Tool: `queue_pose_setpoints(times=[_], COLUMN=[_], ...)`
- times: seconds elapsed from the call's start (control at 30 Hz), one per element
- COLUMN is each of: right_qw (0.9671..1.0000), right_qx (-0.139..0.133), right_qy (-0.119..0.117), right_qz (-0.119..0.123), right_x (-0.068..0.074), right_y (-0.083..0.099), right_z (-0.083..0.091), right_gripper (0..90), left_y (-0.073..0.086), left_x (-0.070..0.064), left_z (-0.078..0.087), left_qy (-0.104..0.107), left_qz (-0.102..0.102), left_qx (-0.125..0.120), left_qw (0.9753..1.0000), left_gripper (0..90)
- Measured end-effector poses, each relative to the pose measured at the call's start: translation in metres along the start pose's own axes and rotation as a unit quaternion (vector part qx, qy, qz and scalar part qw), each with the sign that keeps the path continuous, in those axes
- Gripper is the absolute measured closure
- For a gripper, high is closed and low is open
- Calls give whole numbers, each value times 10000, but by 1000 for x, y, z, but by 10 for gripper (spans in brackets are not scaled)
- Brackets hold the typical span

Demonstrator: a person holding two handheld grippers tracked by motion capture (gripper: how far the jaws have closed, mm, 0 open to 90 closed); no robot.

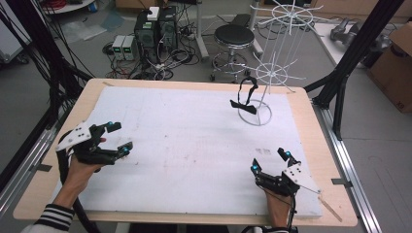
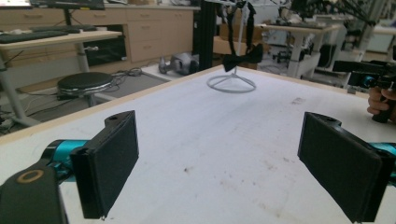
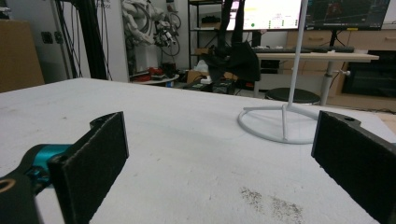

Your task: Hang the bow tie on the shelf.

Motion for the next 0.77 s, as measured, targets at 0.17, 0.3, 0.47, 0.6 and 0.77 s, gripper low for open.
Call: queue_pose_setpoints(times=[0.17, 0.3, 0.47, 0.6, 0.77], right_qw=[10000, 10000, 10000, 10000, 10000], right_qx=[-12, -24, -26, -25, -25], right_qy=[-6, 3, 10, 3, -9], right_qz=[21, 25, 38, 31, 67], right_x=[0, 0, 0, 0, 0], right_y=[0, 0, 0, 0, 0], right_z=[0, 0, 0, 0, -1], right_gripper=[27, 27, 27, 27, 27], left_y=[18, 29, 41, 48, 54], left_x=[-6, -11, -18, -19, -20], left_z=[14, 15, 13, 11, 11], left_qy=[-259, -295, -429, -504, -523], left_qz=[-3, -82, -185, -169, -144], left_qx=[-320, -322, -357, -417, -450], left_qw=[9992, 9990, 9983, 9977, 9975], left_gripper=[129, 132, 132, 132, 132])
Point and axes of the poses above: each handheld gripper's, and its own axes: z roughly backward along the jaws, y roughly out of its underside, x roughly to its left, the point moved 1 cm from there along -z, roughly forward along the jaws, and after that the axes turned 8 degrees about y, right-handed, at the moved point
